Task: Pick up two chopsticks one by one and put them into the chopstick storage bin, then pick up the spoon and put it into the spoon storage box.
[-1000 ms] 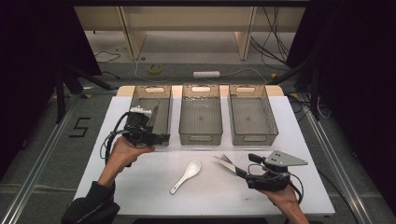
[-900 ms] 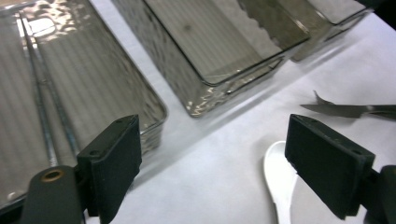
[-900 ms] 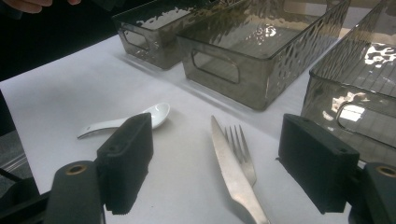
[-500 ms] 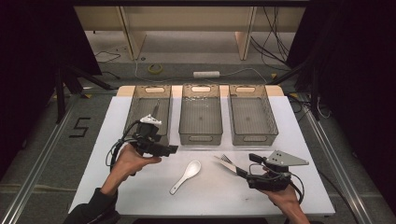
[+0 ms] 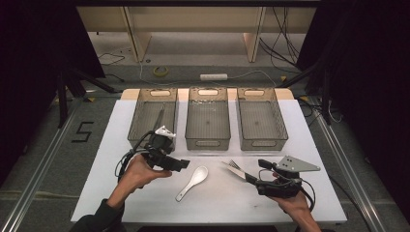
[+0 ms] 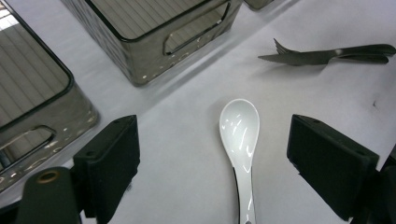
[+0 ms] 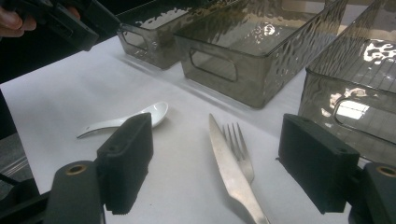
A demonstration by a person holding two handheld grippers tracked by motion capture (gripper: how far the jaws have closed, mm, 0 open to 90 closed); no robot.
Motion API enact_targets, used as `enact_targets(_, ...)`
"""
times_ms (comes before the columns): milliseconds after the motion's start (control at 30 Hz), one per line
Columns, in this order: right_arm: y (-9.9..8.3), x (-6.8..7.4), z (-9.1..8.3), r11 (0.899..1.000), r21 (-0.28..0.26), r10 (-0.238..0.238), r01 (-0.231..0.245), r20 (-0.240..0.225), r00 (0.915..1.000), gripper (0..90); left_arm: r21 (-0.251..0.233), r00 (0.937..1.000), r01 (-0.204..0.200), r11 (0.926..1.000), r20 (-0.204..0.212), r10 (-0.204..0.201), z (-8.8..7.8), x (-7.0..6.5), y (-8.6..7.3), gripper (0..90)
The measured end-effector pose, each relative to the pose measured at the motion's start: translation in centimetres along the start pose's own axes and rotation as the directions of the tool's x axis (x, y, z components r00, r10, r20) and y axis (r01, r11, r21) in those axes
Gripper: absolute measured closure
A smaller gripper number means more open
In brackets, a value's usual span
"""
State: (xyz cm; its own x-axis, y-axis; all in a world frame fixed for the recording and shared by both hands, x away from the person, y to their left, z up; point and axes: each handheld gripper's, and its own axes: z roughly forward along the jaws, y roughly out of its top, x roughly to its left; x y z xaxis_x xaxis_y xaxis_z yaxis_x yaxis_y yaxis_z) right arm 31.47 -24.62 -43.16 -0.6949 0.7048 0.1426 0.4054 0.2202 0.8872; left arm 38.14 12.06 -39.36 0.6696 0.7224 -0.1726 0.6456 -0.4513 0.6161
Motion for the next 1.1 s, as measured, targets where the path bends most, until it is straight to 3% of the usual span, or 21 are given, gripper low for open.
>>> enact_targets(533, 0.1, 0.2, 0.0, 1.0, 0.003, -0.007, 0.007, 0.001, 1.0, 27.3, 0.116, 0.9988, -0.039, 0.9925, -0.026, 0.042, 2.0, -1.3, -1.2, 16.7)
enact_targets(767, 0.0, 0.0, 0.0, 1.0, 0.004, -0.004, 0.004, 0.0, 1.0, 27.2, 0.176, 0.998, -0.053, 0.983, -0.025, 0.058, 2.8, -1.6, -1.6, 18.5)
enact_targets(1100, 0.1, 0.1, 0.1, 1.0, 0.003, -0.007, 0.007, 0.003, 1.0, 27.2, 0.258, 0.9962, -0.084, 0.9624, 0.003, 0.087, 4.0, -2.5, -2.4, 30.9)
